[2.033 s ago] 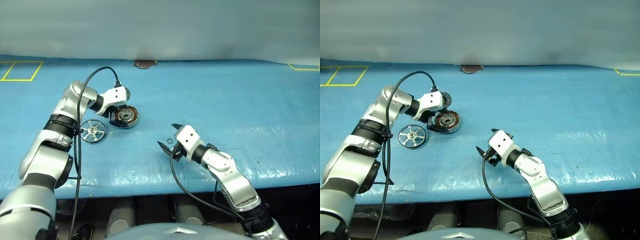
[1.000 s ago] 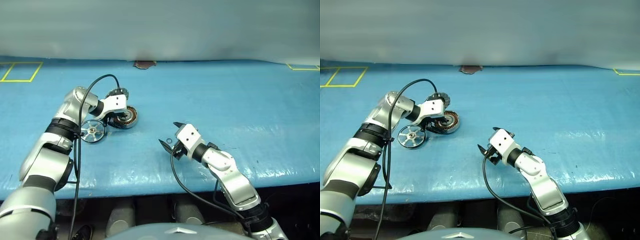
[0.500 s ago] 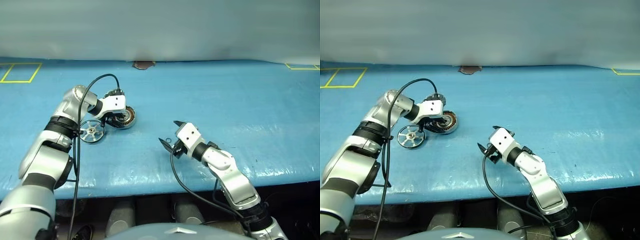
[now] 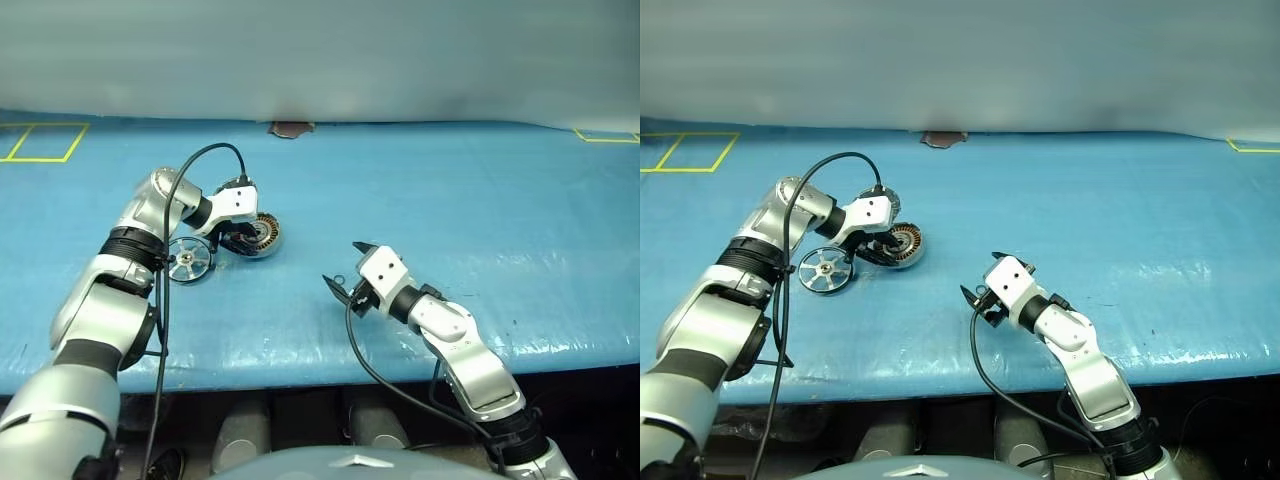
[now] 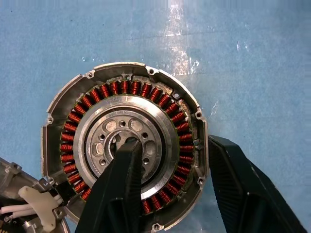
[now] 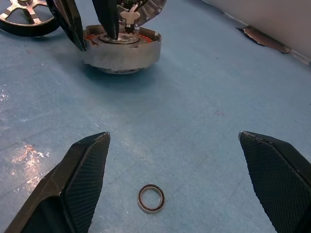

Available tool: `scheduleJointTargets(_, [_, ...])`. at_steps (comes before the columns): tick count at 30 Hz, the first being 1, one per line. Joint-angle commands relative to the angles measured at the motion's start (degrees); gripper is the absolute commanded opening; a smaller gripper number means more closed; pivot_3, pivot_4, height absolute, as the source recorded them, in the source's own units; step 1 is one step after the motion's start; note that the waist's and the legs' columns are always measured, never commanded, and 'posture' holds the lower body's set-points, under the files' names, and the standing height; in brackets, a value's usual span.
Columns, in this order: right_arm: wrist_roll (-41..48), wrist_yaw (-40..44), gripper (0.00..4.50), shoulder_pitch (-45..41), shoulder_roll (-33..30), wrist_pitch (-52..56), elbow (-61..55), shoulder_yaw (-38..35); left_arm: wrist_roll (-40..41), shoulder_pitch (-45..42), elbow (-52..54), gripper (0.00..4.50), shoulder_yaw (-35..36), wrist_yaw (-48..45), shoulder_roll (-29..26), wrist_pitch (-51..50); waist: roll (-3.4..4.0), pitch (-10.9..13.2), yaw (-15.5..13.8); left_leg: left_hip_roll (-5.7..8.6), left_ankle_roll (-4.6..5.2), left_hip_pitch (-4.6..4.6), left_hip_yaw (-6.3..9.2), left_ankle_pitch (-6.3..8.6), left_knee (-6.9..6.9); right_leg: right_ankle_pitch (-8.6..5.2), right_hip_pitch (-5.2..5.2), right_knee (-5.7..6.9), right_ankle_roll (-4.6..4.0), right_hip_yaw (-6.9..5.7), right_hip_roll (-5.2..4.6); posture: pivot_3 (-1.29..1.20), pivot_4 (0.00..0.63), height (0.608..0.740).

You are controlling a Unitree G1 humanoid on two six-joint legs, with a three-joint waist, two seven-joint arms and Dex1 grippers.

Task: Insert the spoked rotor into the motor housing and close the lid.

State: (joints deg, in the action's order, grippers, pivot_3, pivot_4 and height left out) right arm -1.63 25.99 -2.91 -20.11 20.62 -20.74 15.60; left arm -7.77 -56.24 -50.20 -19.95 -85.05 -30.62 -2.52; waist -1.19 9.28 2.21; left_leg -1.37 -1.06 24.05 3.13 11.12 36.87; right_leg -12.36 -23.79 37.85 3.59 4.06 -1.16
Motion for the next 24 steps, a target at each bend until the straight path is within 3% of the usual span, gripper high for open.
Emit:
scheduleJointTargets(1, [0.4,-0.33,4.5,0.66,-0.13,-0.19,-2.36,-1.45,2.85,-2.08,5.18,1.75,2.23,-2.76,-0.5,0.02,-0.07,0.08,0.03,0.0,0.0,0.01,0.01,0.0,0.02,0.01,-0.02,0.0,0.01,0.0,0.0,0.0,0.15,0.74])
scheduleJointTargets(9, [0.06,-0.55,4.5,2.12,-1.1,0.74,-3.24,-2.64,2.39,0.2,13.24,1.75,-1.01,-7.32,-0.94,-0.03,-0.06,0.14,0.08,-0.01,0.0,0.01,0.03,0.0,0.01,0.01,-0.02,0.01,0.0,0.0,0.01,0.0,0.15,0.74])
scheduleJointTargets(14, [-0.1,-0.87,4.5,2.61,-1.05,0.91,-3.62,-3.13,3.74,0.94,16.9,1.75,-7.4,-7.45,-3.13,1.42,-0.06,0.15,0.11,-0.02,0.0,0.01,0.03,0.0,0.01,0.0,-0.02,0.02,0.0,0.0,0.02,0.0,0.15,0.74])
scheduleJointTargets(24, [-0.27,-1.72,4.5,3.82,-0.82,0.97,-4.35,-3.37,0.4,0.82,14.59,1.75,-8.89,-5.79,-0.68,4.57,-0.07,0.17,-0.19,-0.01,0.0,0.02,0.04,0.0,0.08,0.0,0.0,0.01,0.0,0.0,0.0,0.0,0.15,0.74])
